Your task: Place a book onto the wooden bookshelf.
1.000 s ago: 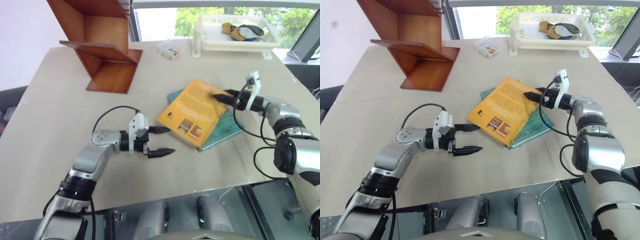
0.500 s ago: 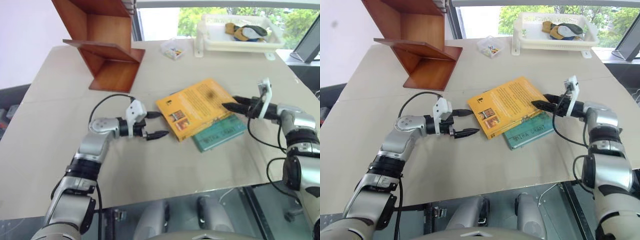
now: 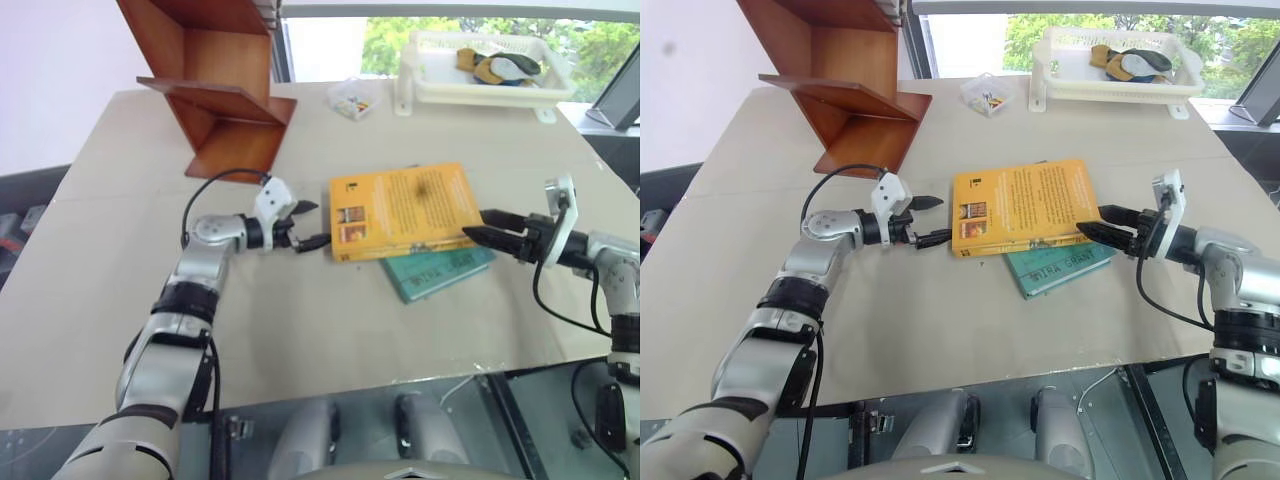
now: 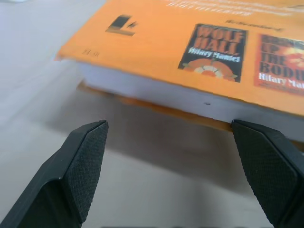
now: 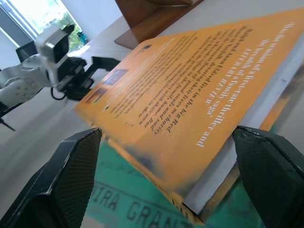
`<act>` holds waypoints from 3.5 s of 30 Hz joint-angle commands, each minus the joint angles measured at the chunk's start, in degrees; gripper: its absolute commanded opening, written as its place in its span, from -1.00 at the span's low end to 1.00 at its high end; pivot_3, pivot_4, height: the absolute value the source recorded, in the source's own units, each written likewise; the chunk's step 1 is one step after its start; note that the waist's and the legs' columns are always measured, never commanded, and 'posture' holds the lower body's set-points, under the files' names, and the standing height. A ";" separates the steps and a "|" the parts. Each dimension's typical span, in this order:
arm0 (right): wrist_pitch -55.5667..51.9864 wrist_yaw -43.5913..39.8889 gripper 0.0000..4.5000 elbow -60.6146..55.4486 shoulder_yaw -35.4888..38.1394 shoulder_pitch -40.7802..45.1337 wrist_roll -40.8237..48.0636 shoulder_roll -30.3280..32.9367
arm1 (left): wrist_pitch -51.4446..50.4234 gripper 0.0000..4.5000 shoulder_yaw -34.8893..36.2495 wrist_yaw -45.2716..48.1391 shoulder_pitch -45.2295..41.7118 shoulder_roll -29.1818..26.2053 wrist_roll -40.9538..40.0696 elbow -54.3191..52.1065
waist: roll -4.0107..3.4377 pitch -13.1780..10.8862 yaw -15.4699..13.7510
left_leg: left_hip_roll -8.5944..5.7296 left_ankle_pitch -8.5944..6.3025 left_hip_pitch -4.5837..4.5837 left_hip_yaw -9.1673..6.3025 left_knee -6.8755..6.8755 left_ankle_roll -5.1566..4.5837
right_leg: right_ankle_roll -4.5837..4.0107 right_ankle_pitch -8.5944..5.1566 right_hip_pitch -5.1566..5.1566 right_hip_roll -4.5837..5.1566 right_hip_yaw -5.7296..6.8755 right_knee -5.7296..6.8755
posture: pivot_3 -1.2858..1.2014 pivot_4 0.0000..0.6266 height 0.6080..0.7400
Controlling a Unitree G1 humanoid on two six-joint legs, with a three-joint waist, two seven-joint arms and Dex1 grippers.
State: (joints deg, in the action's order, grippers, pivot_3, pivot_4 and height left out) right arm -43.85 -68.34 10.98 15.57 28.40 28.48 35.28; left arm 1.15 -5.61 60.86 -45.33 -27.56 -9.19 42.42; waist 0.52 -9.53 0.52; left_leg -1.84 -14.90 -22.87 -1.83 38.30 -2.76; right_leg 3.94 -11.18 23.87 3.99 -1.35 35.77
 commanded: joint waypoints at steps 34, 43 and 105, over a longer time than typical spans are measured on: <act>-10.28 10.78 1.00 -30.78 3.22 -24.03 18.68 0.91 | 10.13 0.98 5.69 -20.71 -20.51 7.74 11.65 29.49 | 0.24 -0.03 -0.14 | -0.04 -0.01 -0.09 -0.10 0.06 -0.03 | 0.09 -0.05 -0.06 -0.03 0.12 -0.01 | 0.03 -0.52 1.00; -8.22 12.79 1.00 -30.33 4.40 -25.94 20.25 2.04 | 13.00 0.98 7.45 -32.41 -20.53 5.38 12.59 29.92 | 0.30 -0.04 -0.06 | -0.02 -0.01 0.01 -0.12 0.06 -0.02 | 0.10 -0.05 -0.09 -0.04 0.12 0.07 | 0.03 -0.52 1.00; 9.34 -6.83 1.00 -36.24 33.87 -52.84 24.21 18.45 | -68.78 0.98 33.88 -49.30 15.89 31.95 -57.95 -23.03 | 0.27 0.48 -1.83 | 0.01 0.00 0.17 -0.04 0.15 -0.01 | 0.07 -0.07 -0.33 0.02 0.02 -0.10 | 0.03 -0.52 1.00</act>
State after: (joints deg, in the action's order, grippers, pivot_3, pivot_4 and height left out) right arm -34.36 -74.66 -23.98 46.67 -24.04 52.19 53.28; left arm -67.56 28.22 12.18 -30.06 3.11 -66.01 17.02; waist 0.79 -9.05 -1.30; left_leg -1.82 -14.90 -22.69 -1.86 38.45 -2.77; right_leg 4.01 -11.25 23.53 4.01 -1.33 35.67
